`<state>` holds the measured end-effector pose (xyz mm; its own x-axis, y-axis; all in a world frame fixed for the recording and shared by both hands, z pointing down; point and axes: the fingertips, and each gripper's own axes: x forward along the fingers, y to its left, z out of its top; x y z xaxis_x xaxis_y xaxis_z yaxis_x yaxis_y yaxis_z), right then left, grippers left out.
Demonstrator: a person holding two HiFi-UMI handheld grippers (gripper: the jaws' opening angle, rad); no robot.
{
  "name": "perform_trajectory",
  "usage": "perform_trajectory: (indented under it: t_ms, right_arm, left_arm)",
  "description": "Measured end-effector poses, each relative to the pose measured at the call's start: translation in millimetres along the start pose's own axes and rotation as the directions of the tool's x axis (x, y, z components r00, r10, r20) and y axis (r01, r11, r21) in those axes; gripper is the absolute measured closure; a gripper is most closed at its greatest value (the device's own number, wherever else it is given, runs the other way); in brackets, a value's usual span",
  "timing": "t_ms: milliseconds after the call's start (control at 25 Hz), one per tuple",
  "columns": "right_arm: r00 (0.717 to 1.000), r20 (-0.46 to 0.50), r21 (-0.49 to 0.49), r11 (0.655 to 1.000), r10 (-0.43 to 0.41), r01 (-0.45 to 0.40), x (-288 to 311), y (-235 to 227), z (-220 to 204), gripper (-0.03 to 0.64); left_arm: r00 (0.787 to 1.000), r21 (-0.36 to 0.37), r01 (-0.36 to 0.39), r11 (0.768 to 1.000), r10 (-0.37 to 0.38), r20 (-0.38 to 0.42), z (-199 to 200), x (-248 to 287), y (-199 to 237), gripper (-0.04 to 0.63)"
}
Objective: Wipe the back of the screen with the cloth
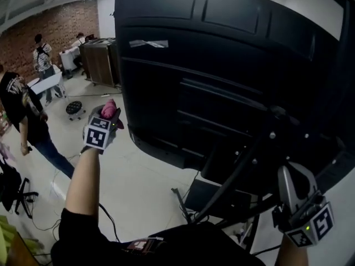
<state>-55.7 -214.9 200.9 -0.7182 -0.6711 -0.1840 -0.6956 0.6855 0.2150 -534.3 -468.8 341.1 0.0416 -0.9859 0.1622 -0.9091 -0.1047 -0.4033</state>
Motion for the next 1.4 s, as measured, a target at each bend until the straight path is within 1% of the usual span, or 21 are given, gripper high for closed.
perform_trajectory:
  t_ms: [80, 120, 200, 400, 520, 640, 720, 800, 920, 1000, 1040, 1080, 1160, 1240, 1320, 1400]
  right_arm:
    - [0.999, -0.017, -0.004, 1.000, -0.027, 0.027, -1, -1, -2, 0.615]
    - [0.999, -0.025, -0.006, 0.999, -0.040, 0.040, -2, -3, -3, 0.615]
    - [0.998, -0.035, -0.005, 0.998, -0.061, 0.060, -3, -6, -6, 0.615]
    - [0.995, -0.042, 0.001, 0.996, -0.085, 0.085, -11, -9, -8, 0.615]
    - [0.996, -0.033, 0.007, 0.996, -0.087, 0.087, -15, -11, -8, 0.615]
    - [0.996, -0.028, 0.014, 0.996, -0.082, 0.082, -17, -14, -11, 0.615]
    - [0.996, -0.026, 0.019, 0.996, -0.081, 0.082, -21, -17, -12, 0.615]
    - [0.996, -0.021, 0.025, 0.996, -0.083, 0.084, -26, -21, -11, 0.615]
    - [0.996, -0.011, 0.030, 0.996, -0.085, 0.086, -36, -25, -10, 0.615]
    - [0.996, -0.008, 0.034, 0.996, -0.086, 0.086, -42, -28, -11, 0.615]
    - [0.996, -0.007, 0.036, 0.996, -0.086, 0.086, -44, -30, -12, 0.615]
    - [0.996, -0.006, 0.039, 0.996, -0.086, 0.086, -46, -31, -12, 0.615]
    - [0.996, -0.005, 0.046, 0.995, -0.084, 0.084, -49, -33, -14, 0.615]
    - [0.997, -0.005, 0.055, 0.995, -0.082, 0.083, -51, -34, -16, 0.615]
    - [0.997, -0.009, 0.061, 0.995, -0.078, 0.078, -51, -35, -19, 0.615]
    - [0.997, -0.012, 0.065, 0.995, -0.072, 0.073, -51, -36, -22, 0.615]
  left_arm:
    - [0.997, -0.120, 0.069, 0.990, -0.064, 0.039, -15, 22, -1, 0.471]
    - [0.995, -0.154, 0.093, 0.984, -0.085, 0.057, -18, 31, -3, 0.471]
    - [0.991, -0.172, 0.116, 0.978, -0.103, 0.082, -15, 45, -12, 0.471]
    - [0.992, -0.128, 0.112, 0.985, -0.103, 0.075, -2, 53, -32, 0.471]
    - [0.986, -0.097, 0.145, 0.985, -0.136, 0.100, 13, 46, -57, 0.471]
    - [0.972, -0.049, 0.196, 0.979, -0.187, 0.139, 41, 37, -98, 0.468]
    - [0.966, -0.002, 0.201, 0.980, -0.198, 0.164, 62, 29, -125, 0.466]
    - [0.958, 0.029, 0.217, 0.976, -0.219, 0.188, 79, 20, -149, 0.466]
    - [0.931, 0.059, 0.290, 0.955, -0.296, 0.213, 101, 9, -196, 0.466]
    - [0.919, 0.058, 0.327, 0.943, -0.332, 0.213, 109, 4, -225, 0.469]
    - [0.920, 0.053, 0.328, 0.943, -0.332, 0.208, 111, 2, -236, 0.468]
    - [0.928, 0.051, 0.312, 0.949, -0.316, 0.199, 111, 1, -242, 0.447]
    - [0.949, 0.056, 0.256, 0.965, -0.262, 0.175, 109, 1, -246, 0.448]
    - [0.962, 0.059, 0.212, 0.975, -0.219, 0.160, 110, 3, -245, 0.448]
    - [0.966, 0.050, 0.188, 0.981, -0.194, 0.172, 111, 1, -245, 0.448]
    - [0.961, 0.050, 0.194, 0.980, -0.200, 0.192, 113, -4, -253, 0.448]
